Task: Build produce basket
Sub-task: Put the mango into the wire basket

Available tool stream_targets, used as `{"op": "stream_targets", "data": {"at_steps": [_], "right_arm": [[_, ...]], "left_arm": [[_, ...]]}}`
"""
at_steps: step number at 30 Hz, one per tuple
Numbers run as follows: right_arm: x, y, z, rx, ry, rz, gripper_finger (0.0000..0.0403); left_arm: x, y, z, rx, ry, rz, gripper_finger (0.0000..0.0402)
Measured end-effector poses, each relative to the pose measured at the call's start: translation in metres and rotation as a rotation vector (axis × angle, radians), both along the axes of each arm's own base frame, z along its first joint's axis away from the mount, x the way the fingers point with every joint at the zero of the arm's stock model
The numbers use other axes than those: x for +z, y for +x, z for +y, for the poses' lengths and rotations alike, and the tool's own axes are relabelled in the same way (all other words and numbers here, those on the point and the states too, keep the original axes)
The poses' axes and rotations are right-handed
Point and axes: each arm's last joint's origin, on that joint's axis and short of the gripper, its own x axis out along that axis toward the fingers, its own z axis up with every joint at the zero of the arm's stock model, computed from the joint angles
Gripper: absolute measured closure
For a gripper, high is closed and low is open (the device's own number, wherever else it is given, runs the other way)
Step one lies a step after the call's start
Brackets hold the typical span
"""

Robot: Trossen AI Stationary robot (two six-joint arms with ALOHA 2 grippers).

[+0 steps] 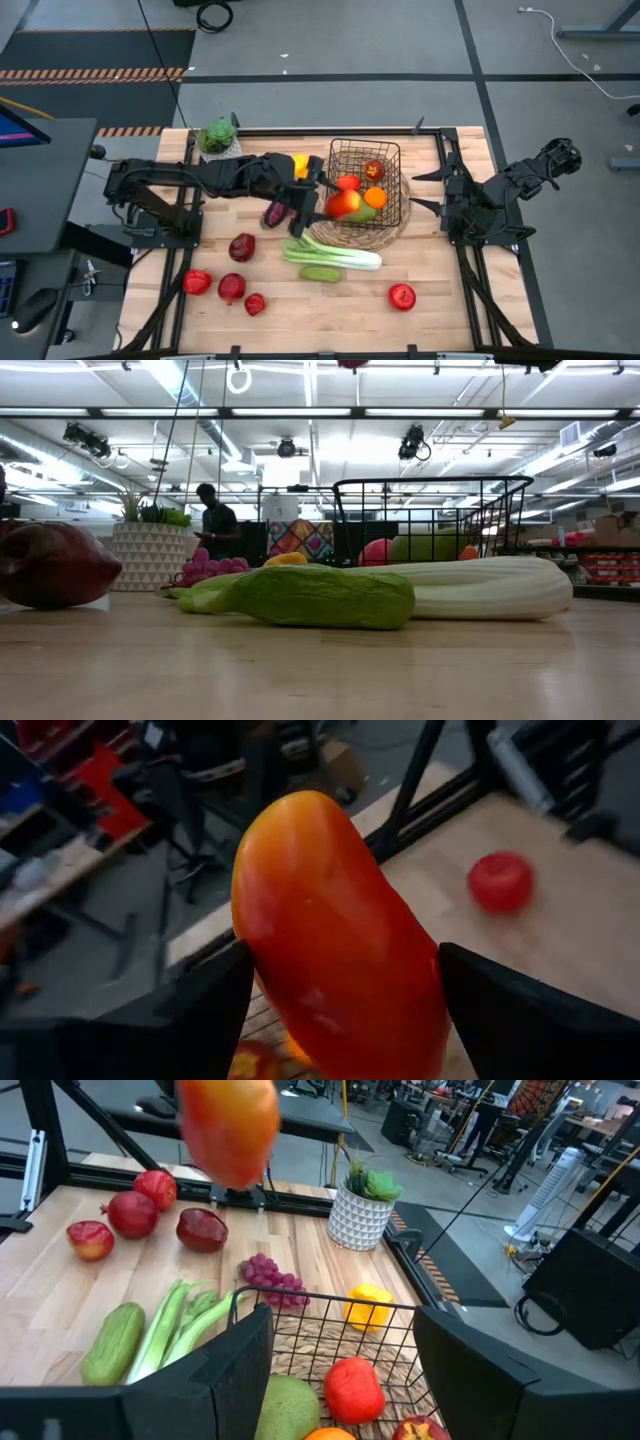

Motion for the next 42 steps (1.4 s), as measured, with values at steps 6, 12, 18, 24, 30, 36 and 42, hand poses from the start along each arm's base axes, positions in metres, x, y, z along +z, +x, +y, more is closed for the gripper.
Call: {"op": "stream_targets", "data": {"at_steps": [6,12,18,24,30,36,42], "right_arm": [[0.000,0.000,0.000,-0.002,0.007,-0.001,0.0156],[-0.001,0.000,0.000,-0.008,0.024,0.004,0.0156],[-0.001,0.000,0.000,-0.008,0.025,0.004,0.0156],[-0.001,0.001,0.000,-0.009,0.027,0.000,0.0156],[0.000,0.002,0.001,-0.007,0.024,-0.007,0.0156],[-0.001,0.002,0.001,-0.007,0.025,-0.002,0.0156],[-0.001,0.003,0.002,-0.006,0.022,-0.001,0.0156]], "left_arm": [[-0.017,0.015,0.019,0.026,0.184,0.038,0.0092],[-0.044,0.045,0.036,0.145,0.158,0.036,0.0092],[-0.083,0.072,0.064,0.404,-0.044,0.063,0.0092],[-0.107,0.096,0.078,0.457,-0.094,0.100,0.0092],[-0.119,0.123,0.083,0.463,-0.083,0.203,0.0092],[-0.133,0.141,0.082,0.432,-0.030,0.308,0.0092],[-0.155,0.148,0.082,0.428,-0.034,0.392,0.0092]]}}
